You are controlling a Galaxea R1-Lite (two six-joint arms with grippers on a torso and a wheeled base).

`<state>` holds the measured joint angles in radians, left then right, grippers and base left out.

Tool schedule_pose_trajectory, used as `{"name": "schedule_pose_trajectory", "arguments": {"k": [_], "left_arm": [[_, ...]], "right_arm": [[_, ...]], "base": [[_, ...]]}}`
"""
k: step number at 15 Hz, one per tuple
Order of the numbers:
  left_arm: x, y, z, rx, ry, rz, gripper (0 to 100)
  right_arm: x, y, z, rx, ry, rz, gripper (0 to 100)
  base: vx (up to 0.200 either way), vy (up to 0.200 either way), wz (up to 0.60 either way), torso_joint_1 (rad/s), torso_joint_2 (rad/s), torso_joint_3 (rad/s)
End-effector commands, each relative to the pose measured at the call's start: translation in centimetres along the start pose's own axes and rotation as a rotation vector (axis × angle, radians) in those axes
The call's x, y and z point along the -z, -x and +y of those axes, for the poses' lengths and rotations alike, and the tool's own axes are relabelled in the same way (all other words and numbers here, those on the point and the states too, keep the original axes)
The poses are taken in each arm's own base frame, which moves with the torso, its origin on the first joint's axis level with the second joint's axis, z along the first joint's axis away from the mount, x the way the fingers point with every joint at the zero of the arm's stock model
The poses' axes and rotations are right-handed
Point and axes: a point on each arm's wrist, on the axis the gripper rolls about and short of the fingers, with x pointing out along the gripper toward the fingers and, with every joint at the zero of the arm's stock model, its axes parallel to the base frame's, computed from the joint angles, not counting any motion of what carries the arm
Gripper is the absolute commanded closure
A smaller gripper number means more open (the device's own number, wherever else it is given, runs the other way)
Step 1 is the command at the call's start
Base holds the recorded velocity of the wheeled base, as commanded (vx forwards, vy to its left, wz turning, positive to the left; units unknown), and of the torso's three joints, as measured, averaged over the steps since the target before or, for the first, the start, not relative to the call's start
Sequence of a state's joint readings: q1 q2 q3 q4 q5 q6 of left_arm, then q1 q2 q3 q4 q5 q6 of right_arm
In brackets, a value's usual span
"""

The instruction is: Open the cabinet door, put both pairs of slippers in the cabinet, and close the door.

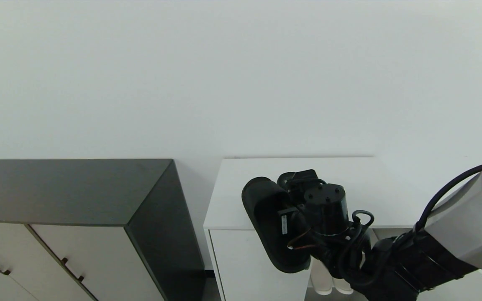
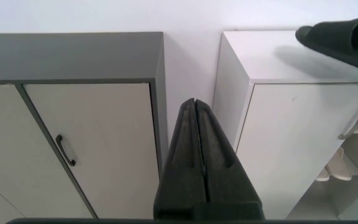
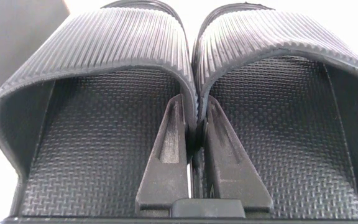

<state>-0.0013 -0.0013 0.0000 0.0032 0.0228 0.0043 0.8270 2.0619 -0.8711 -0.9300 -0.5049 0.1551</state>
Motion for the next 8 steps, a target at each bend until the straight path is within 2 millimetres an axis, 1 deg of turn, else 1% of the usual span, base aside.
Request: {"name": "schedule_pose_trajectory", "arguments": {"k": [1,8], "left_arm": [[0.00,-0.01,0.00,-0.002,0.000,0.001,100],[0.00,-0.01,-0.01,0.000,-0.002,0.001,100]], "right_arm": [[0.31,0.04,0.05,0.000,0.006,0.006,100],[0.58,0.16,-0.06,0.002,0.006,0.003,100]], "base": [[-0.200,0.000,0.00,0.027,0.01,-0.007],[-0.200,0.000,0.00,-0.003,0.00,0.002]]}}
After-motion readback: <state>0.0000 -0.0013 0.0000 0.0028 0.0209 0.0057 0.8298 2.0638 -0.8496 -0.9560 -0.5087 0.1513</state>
